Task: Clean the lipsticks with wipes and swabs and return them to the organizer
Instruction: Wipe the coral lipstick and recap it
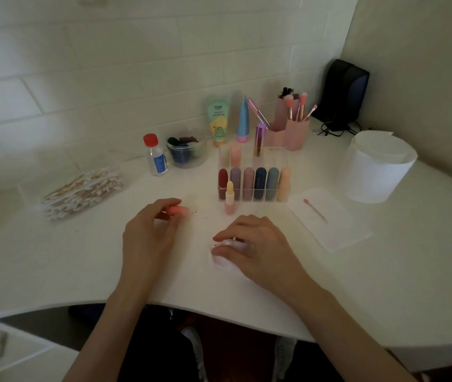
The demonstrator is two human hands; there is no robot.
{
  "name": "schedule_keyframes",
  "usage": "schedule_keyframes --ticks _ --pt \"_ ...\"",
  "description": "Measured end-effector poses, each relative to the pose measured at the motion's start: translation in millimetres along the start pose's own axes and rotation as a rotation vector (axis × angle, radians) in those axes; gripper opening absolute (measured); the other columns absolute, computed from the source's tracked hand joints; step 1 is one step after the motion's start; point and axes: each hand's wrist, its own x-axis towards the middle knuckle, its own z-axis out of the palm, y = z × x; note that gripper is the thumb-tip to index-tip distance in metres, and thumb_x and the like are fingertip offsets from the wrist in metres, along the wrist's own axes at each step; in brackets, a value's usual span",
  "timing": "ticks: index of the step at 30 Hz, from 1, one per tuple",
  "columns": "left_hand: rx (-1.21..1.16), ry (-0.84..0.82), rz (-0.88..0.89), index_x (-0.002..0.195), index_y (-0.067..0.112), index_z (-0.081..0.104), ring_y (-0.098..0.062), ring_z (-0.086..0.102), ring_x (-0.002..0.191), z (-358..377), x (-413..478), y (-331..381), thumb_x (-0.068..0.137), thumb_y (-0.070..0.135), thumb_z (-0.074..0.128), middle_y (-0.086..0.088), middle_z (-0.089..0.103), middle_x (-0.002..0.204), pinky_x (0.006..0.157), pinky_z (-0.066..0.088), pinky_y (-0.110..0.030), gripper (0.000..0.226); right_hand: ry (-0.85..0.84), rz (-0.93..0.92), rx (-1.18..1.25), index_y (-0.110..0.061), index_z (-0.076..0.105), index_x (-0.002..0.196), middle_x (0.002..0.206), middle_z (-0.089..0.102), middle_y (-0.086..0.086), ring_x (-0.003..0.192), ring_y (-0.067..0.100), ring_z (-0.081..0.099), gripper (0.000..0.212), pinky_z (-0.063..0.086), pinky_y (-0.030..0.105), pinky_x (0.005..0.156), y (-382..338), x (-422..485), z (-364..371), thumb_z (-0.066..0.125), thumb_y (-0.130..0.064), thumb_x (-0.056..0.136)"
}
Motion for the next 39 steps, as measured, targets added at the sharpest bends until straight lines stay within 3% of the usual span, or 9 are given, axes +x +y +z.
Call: schedule_keyframes --ticks 7,13,16,19,23,25,27,30,39 --pt "0.169 -0.015 0.046 0.127 0.039 0.068 -0.008 0.056 0.090 7 2 -3 0.098 0.015 0.061 0.009 0.056 0.107 0.082 0.045 -0.025 0.039 0.100 0.001 -0.060 -0.026 0.078 0.103 0.093 0.071 -0.015 0.089 -0.003 0.053 0.040 0.043 0.027 0.089 2 0 2 0.058 -0.059 0.092" --pt "0.216 -0.035 0.015 0.142 0.039 0.053 -0.006 0.056 0.087 8 5 0 0.100 0.025 0.058 0.008 0.056 0.106 0.081 0.042 -0.022 0.044 0.097 0.035 -0.074 -0.028 0.077 0.104 0.098 0.071 -0.015 0.094 0.001 0.057 0.041 0.042 0.027 0.091 3 -1 1 0.055 -0.060 0.093" --pt "0.196 -0.003 -0.026 0.146 0.034 0.047 -0.007 0.057 0.094 7 4 4 0.097 0.033 0.063 0.005 0.055 0.117 0.084 0.045 -0.026 0.052 0.154 0.045 -0.066 -0.024 0.077 0.097 0.098 0.072 -0.013 0.091 0.003 0.058 0.037 0.045 0.028 0.089 4 0 1 0.054 -0.053 0.095" --pt "0.126 0.143 0.056 0.137 0.027 0.057 -0.006 0.056 0.095 1 -1 13 0.094 0.027 0.069 0.005 0.054 0.122 0.084 0.041 -0.017 0.045 0.278 0.069 -0.075 -0.017 0.075 0.093 0.092 0.071 -0.007 0.082 0.005 0.058 0.033 0.046 0.023 0.082 8 2 -4 0.054 -0.043 0.097" --pt "0.066 0.134 0.210 0.113 0.025 0.070 -0.004 0.061 0.079 10 -11 35 0.092 0.021 0.071 0.012 0.064 0.091 0.075 0.041 -0.007 0.021 0.409 0.257 -0.216 -0.017 0.073 0.098 0.092 0.070 -0.004 0.083 0.012 0.058 0.008 0.039 0.021 0.083 23 2 -18 0.070 -0.016 0.090" --pt "0.048 0.028 0.155 0.109 0.030 0.071 -0.002 0.062 0.071 23 -10 46 0.091 0.036 0.070 0.019 0.063 0.080 0.075 0.048 -0.013 0.018 0.453 0.370 -0.327 -0.017 0.072 0.103 0.097 0.071 -0.001 0.091 0.020 0.059 0.016 0.041 0.028 0.083 32 2 -27 0.071 -0.010 0.089" --pt "0.082 -0.074 0.071 0.114 0.035 0.068 0.003 0.059 0.068 37 -6 52 0.089 0.052 0.066 0.025 0.060 0.078 0.089 0.052 -0.030 0.030 0.486 0.480 -0.440 -0.015 0.071 0.109 0.102 0.070 0.005 0.098 0.028 0.057 0.020 0.042 0.037 0.085 43 0 -37 0.069 -0.010 0.089" --pt "0.120 -0.116 0.020 0.122 0.034 0.065 0.011 0.053 0.071 51 1 52 0.089 0.060 0.063 0.029 0.052 0.073 0.108 0.041 -0.041 0.041 0.495 0.641 -0.535 -0.012 0.069 0.112 0.106 0.067 0.013 0.102 0.036 0.053 0.021 0.039 0.043 0.086 56 -6 -51 0.068 -0.014 0.091" --pt "0.105 -0.173 0.014 0.113 0.032 0.070 -0.009 0.063 0.080 62 17 41 0.089 0.057 0.068 0.016 0.066 0.084 0.093 0.053 -0.045 0.035 0.458 0.784 -0.559 -0.011 0.073 0.103 0.101 0.064 0.016 0.101 0.038 0.050 0.016 0.033 0.042 0.086 69 -9 -55 0.063 -0.022 0.096"
